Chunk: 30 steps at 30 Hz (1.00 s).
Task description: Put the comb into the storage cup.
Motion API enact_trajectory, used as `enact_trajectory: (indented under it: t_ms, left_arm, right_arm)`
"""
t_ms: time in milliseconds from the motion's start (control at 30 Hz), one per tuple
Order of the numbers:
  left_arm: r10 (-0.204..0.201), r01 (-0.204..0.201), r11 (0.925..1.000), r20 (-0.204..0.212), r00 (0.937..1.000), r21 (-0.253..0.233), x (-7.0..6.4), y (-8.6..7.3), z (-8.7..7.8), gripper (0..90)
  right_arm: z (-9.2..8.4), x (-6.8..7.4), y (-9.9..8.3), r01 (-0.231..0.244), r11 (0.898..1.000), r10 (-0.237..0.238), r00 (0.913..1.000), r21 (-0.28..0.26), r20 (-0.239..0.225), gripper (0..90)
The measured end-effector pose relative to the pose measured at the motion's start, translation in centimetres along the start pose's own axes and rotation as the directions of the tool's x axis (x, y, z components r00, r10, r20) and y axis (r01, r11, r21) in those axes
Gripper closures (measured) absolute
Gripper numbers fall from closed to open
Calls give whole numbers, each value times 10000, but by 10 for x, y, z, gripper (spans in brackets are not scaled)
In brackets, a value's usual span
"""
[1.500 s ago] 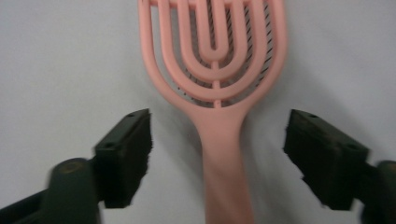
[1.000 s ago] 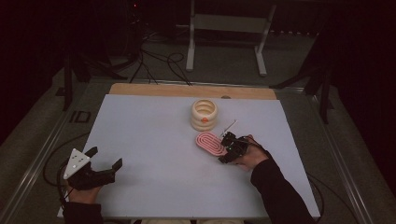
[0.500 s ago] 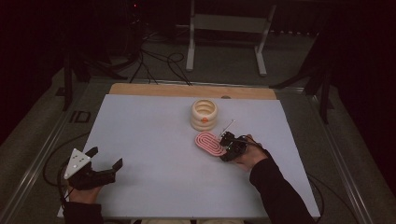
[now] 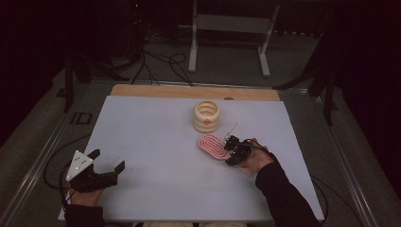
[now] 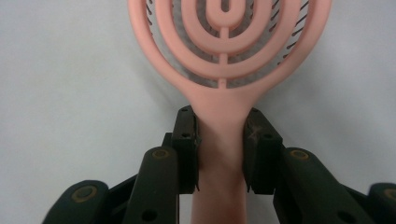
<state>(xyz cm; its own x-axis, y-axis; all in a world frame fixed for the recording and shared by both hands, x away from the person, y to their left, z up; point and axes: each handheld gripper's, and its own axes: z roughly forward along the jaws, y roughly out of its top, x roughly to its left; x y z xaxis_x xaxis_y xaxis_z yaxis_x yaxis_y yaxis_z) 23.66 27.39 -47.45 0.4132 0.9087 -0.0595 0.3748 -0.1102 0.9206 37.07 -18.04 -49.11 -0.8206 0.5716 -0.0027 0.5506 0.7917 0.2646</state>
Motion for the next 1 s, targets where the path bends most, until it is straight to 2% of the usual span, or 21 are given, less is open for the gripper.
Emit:
enact_trajectory:
  t_ms: [200,233,333,400,600,633,767,800,867,1000]
  left_arm:
    - [0,0,10000,0,10000,0,0,0,0,3]
    - [-11,10,10000,64,10000,91,-2,0,2,3]
    - [-9,8,9999,67,10000,109,-2,0,2,3]
    - [-24,23,9999,78,10000,116,-3,1,3,3]
    - [-6,3,9998,126,9999,175,-4,2,4,3]
    - [18,-21,9998,144,9999,189,-5,3,5,3]
    - [16,-21,9997,195,9998,238,-7,4,7,3]
    - [19,-25,9994,173,9998,359,-8,5,8,4]
    - [31,-37,9992,160,9999,402,-8,5,9,4]
    - [70,-82,9986,222,9997,522,-10,6,12,4]
  right_arm:
    - [0,1,-1,-68,10000,68,10000,-62,-19,699]
    - [-3,3,-8,-406,9958,398,9991,-824,-114,700]
    - [-4,3,-8,-314,9957,308,9995,-870,-74,700]
    - [-10,6,-8,-486,9913,472,9988,-1227,-141,700]
    - [-16,9,-7,-454,9861,442,9990,-1598,-112,700]
    - [-20,11,-7,-431,9825,423,9991,-1810,-84,700]
    - [-22,12,-7,-479,9788,467,9989,-1991,-107,700]
    - [-25,12,-6,-464,9740,464,9989,-2217,-53,700]
    - [-26,13,-6,-529,9722,522,9986,-2279,-91,700]
    - [-31,15,-5,-526,9614,527,9986,-2702,-68,700]
